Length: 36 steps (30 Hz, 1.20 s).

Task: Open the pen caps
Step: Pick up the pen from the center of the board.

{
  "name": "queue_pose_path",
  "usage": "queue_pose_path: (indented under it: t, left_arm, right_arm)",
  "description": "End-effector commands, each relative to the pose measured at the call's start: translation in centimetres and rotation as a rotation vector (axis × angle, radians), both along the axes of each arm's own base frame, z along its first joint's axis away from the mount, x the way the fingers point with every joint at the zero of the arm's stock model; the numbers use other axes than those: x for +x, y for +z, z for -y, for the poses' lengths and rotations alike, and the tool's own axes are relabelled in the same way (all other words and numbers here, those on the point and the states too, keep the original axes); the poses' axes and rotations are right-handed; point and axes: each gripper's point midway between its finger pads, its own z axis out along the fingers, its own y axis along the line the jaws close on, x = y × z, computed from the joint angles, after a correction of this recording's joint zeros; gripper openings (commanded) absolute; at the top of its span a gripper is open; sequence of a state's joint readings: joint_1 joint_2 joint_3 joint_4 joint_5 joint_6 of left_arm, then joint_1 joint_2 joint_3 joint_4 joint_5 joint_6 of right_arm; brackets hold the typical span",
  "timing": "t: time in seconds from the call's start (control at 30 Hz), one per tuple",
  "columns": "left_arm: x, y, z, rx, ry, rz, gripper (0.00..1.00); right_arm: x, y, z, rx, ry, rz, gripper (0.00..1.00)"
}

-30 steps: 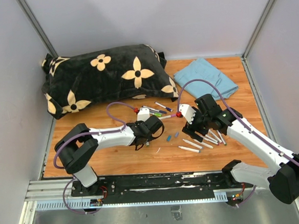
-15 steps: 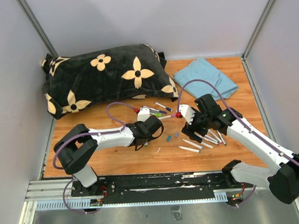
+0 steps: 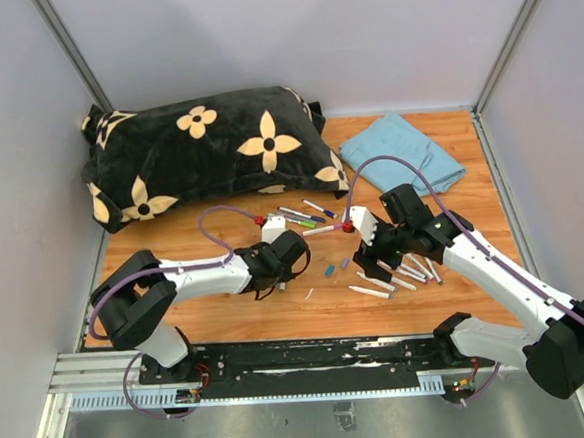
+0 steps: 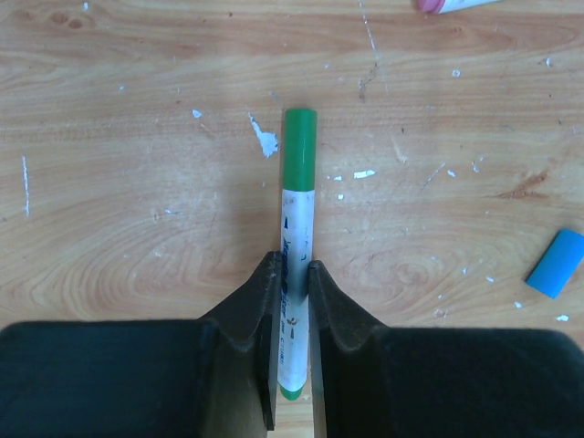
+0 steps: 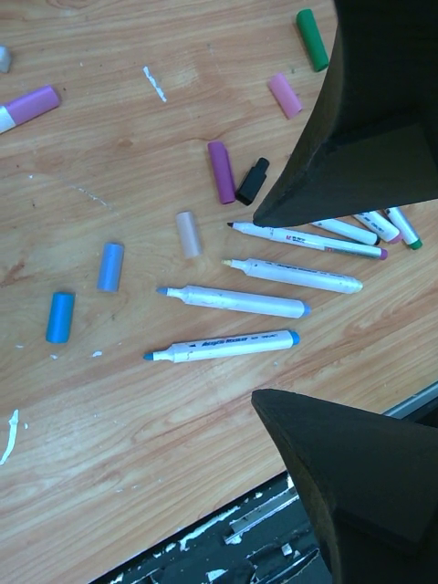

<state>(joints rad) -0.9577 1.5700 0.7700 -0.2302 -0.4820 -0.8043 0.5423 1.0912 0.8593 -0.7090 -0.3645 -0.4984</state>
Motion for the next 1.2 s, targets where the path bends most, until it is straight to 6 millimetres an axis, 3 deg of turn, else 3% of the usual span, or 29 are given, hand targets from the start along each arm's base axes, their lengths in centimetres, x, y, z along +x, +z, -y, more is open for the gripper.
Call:
queue_pose_path:
  t: [0.0,0.77,1.17]
  left_arm:
    - [-0.3,0.6,0.1,-0.047,-0.017,0.007,0.00]
    - [-0.5,2.2,0.4,-0.193,-0.043,0.034,0.00]
    - [0.0,0.9,-0.4,-0.102,-0.018,0.014,0.01]
  right_arm:
    - [-0.9,1.1,-1.4,0.061,0.046,-0.027,0.73]
    - [-1.3,3.6,-4.2,0.209,0.118,-0.054,0.73]
    - [-1.6,3.2,-4.6,0.226,0.120,-0.080,0.73]
